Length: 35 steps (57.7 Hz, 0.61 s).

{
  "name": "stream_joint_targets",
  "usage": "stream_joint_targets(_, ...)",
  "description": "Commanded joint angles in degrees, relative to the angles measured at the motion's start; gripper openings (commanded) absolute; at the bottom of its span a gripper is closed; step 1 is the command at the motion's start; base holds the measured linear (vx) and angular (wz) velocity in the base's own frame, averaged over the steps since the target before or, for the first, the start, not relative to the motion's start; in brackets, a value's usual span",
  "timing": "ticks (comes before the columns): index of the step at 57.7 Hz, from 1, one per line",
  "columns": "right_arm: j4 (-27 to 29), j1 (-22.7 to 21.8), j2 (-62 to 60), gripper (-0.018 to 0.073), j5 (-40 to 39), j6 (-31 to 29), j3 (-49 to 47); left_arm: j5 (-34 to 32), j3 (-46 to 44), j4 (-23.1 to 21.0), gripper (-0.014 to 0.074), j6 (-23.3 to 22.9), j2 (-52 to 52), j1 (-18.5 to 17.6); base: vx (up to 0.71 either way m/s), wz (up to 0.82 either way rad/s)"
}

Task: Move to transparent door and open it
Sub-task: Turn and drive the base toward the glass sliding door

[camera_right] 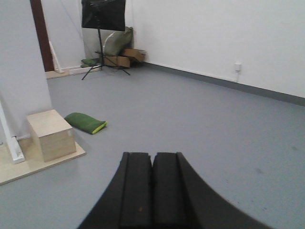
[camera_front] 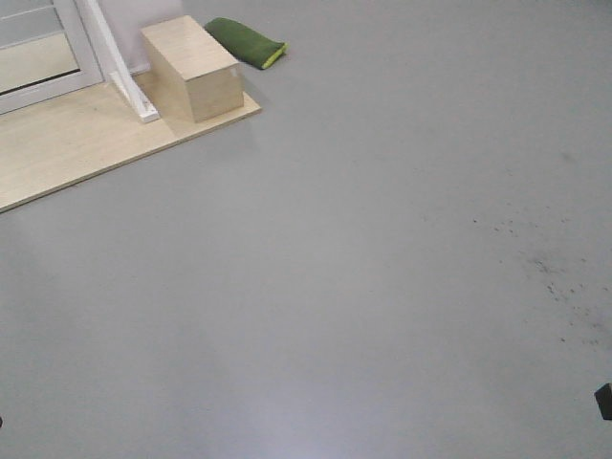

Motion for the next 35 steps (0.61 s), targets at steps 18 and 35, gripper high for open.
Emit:
stream_joint_targets(18,-0.4,-0.2,-1.0,-0.0009,-4.6,-0.4,0.3,-4.3,0.8,-0.1,-0.0006,0.0,0.0,-0.2,0.52,0.55)
stream_joint_targets(35,-0.4,-0.2,-1.0,-0.0009,-4.6,-0.4,0.3,-4.3,0.8,-0.1,-0.0006,0.0,0.0,-0.2,0.52,0.58)
